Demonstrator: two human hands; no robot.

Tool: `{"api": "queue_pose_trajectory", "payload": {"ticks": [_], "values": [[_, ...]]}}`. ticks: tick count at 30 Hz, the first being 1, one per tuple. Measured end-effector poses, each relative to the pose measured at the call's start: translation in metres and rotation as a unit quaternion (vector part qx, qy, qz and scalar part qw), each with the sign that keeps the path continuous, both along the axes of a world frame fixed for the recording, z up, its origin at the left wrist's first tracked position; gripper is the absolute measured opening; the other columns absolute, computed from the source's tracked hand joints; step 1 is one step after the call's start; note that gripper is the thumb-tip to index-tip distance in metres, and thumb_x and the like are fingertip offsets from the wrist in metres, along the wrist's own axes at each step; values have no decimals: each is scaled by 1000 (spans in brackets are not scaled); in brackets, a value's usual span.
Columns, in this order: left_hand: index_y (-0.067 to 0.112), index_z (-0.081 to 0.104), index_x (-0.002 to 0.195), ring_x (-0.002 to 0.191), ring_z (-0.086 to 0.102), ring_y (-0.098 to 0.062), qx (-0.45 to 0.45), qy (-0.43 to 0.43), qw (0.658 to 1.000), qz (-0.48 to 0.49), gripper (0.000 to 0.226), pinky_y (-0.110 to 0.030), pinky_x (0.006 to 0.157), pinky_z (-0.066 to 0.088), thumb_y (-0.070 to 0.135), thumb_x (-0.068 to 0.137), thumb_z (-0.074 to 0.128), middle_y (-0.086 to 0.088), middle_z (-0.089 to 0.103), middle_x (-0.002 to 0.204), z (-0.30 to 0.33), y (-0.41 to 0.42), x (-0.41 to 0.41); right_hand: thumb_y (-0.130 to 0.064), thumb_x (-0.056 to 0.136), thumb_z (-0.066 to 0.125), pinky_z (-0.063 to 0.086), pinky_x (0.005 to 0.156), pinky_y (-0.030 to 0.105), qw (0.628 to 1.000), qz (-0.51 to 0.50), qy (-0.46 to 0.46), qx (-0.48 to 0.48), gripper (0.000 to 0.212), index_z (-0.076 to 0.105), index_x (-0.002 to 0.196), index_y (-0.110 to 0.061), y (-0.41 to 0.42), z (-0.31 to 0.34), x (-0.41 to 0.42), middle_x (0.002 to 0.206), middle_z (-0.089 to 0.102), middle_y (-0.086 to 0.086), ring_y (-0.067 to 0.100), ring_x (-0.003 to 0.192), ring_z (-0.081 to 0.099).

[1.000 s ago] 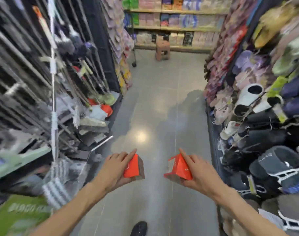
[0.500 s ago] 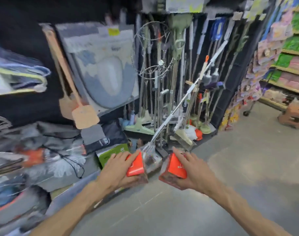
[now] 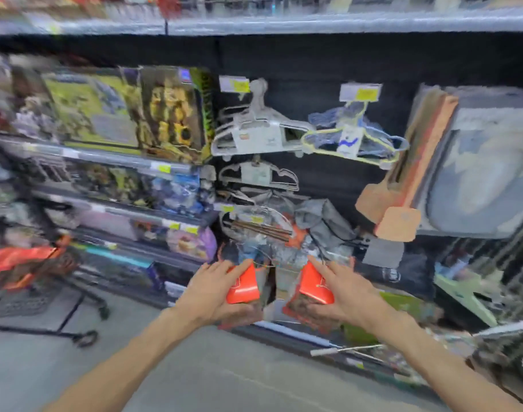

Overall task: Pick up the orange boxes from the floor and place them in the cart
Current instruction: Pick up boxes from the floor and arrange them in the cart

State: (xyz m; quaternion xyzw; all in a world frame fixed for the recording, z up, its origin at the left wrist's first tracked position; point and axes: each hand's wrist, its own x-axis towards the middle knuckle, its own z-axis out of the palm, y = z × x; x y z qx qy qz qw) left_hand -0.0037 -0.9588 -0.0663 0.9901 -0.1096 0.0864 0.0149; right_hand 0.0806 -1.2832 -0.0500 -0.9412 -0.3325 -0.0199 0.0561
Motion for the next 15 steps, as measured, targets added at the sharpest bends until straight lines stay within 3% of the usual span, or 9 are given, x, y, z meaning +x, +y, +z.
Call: {"api": "queue_pose_trajectory", "payload": {"ticks": [2,5,10,15], "values": [[31,30,156,107,59,-26,4,-9,999,49,104,-42,84,46,95,74,30,0,60,118,3,64,-32,-90,70,39,45,101,42,999,50,20,6,110,-4,158,-40,75,3,-1,138,46,0,26,126,47],[33,27,156,104,58,-26,-5,-8,990,137,105,-44,85,46,95,72,36,1,58,113,2,151,-84,-90,73,42,47,95,42,990,138,23,7,106,-14,153,-47,187,8,-12,126,46,-3,23,119,47],[33,26,157,109,56,-25,-25,-8,963,269,106,-42,89,43,94,72,44,1,57,118,-2,272,-174,-86,74,48,44,103,43,964,261,47,22,107,-4,157,-42,363,2,-39,145,40,-4,21,136,38],[38,24,155,116,54,-25,-56,7,915,399,106,-40,95,41,96,69,45,3,56,128,-11,377,-248,-85,73,50,44,98,41,925,373,67,8,108,-4,157,-43,529,-11,-68,131,45,-5,19,127,42]]}}
